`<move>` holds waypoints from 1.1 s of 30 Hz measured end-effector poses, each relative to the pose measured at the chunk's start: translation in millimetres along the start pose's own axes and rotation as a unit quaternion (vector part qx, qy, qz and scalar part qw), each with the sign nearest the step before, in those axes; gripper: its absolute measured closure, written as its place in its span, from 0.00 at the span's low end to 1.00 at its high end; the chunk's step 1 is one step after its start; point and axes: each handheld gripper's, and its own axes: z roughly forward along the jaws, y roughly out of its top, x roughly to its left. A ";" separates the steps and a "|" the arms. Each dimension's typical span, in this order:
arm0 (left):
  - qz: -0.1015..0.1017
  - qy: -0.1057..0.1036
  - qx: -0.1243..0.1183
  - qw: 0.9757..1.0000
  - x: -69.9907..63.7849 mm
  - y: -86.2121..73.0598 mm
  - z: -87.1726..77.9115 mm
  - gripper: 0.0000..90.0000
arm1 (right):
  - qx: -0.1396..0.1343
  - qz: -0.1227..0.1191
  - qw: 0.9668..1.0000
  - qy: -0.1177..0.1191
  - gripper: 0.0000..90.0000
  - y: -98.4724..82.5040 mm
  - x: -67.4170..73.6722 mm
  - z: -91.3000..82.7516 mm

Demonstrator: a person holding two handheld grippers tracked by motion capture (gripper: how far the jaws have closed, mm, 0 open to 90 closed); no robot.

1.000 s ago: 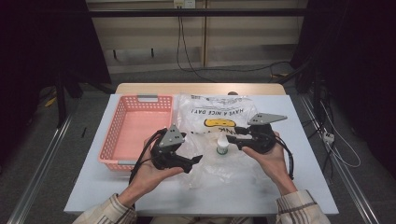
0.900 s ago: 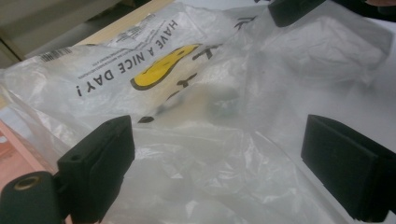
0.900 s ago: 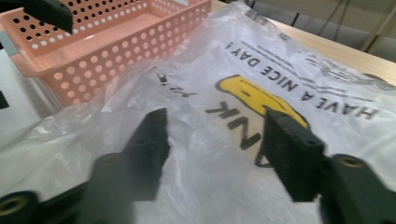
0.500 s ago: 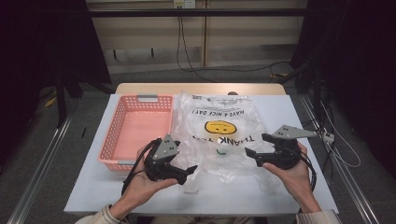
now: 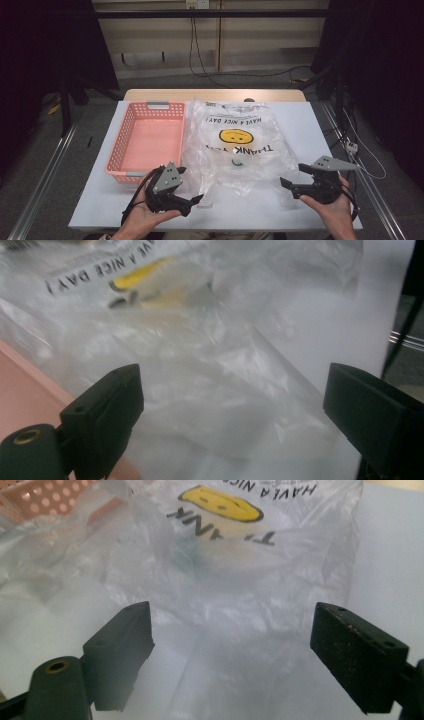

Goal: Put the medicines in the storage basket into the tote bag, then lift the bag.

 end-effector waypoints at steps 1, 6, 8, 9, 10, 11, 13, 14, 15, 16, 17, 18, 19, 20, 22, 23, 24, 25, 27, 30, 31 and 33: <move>0.005 -0.003 0.004 1.000 -2.0 -3.4 0.6 0.09 | 0.006 -0.001 1.000 0.001 0.16 -3.6 -0.5 -0.4; 0.017 -0.020 0.028 0.999 -9.2 -16.8 11.6 0.09 | 0.038 0.003 0.999 0.010 0.15 -18.2 -1.5 2.1; 0.018 -0.024 0.029 0.999 -11.5 -17.5 12.4 0.10 | 0.049 0.009 0.999 0.009 0.16 -23.8 -2.2 3.8; 0.025 -0.023 0.028 0.999 -13.0 -15.6 9.8 0.10 | 0.054 0.010 0.998 0.007 0.16 -26.7 -2.6 4.1; 0.026 -0.024 0.021 0.999 -15.3 -14.0 8.3 0.10 | 0.056 0.011 0.998 0.007 0.16 -29.5 -3.4 3.9; 0.036 -0.025 0.026 0.999 -15.9 -12.8 7.2 0.10 | 0.058 0.014 0.998 0.007 0.16 -31.8 -3.9 3.2; 0.039 -0.023 0.034 0.998 -17.0 -15.3 10.2 0.11 | 0.062 0.014 0.998 0.010 0.17 -36.7 -5.3 3.1; 0.038 -0.026 0.041 0.998 -18.0 -18.5 13.8 0.13 | 0.068 0.015 0.997 0.011 0.17 -39.5 -5.7 4.0; 0.045 -0.028 0.052 0.997 -18.5 -22.0 17.2 0.15 | 0.079 0.015 0.997 0.015 0.18 -42.7 -5.4 5.5; 0.059 -0.024 0.061 0.996 -19.2 -25.4 19.7 0.18 | 0.088 0.012 0.996 0.020 0.19 -45.6 -5.0 7.1; 0.066 -0.027 0.069 0.995 -20.6 -29.0 22.4 0.23 | 0.095 0.009 0.995 0.028 0.23 -47.5 -4.9 8.2; 0.069 -0.029 0.073 0.995 -20.3 -31.3 25.0 0.28 | 0.097 0.007 0.995 0.036 0.27 -47.6 -5.0 8.6; 0.063 -0.028 0.074 0.995 -19.2 -32.7 27.2 0.31 | 0.095 0.009 0.995 0.040 0.32 -47.3 -5.2 8.3; 0.057 -0.027 0.072 0.995 -18.7 -34.0 29.6 0.35 | 0.097 0.010 0.994 0.043 0.33 -47.6 -5.8 8.6; 0.064 -0.022 0.073 0.995 -16.6 -34.4 33.7 0.41 | 0.104 0.006 0.994 0.046 0.37 -48.2 -5.3 9.3; 0.066 -0.026 0.079 0.994 -15.7 -33.8 35.5 0.42 | 0.105 0.006 0.993 0.048 0.43 -48.1 -4.5 9.4; 0.067 -0.029 0.081 0.994 -15.8 -33.7 37.3 0.47 | 0.106 0.002 0.993 0.051 0.49 -48.0 -4.4 9.9; 0.071 -0.019 0.092 0.993 -17.2 -32.9 38.0 0.55 | 0.107 0.002 0.993 0.052 0.57 -47.9 -4.2 10.1; 0.073 -0.036 0.100 0.992 -16.8 -32.8 44.7 0.69 | 0.108 0.001 0.993 0.055 0.71 -47.8 -4.8 10.7; 0.070 -0.044 0.104 0.991 -17.8 -31.8 48.8 0.92 | 0.114 -0.018 0.991 0.066 0.93 -47.1 -1.6 12.2; 0.071 -0.024 0.111 0.991 -18.5 -30.4 47.8 0.99 | 0.113 -0.020 0.991 0.067 0.96 -46.9 -1.2 12.0; 0.049 -0.060 0.097 0.992 -12.8 -29.4 48.1 1.00 | 0.108 -0.013 0.991 0.072 0.98 -46.4 -2.3 11.2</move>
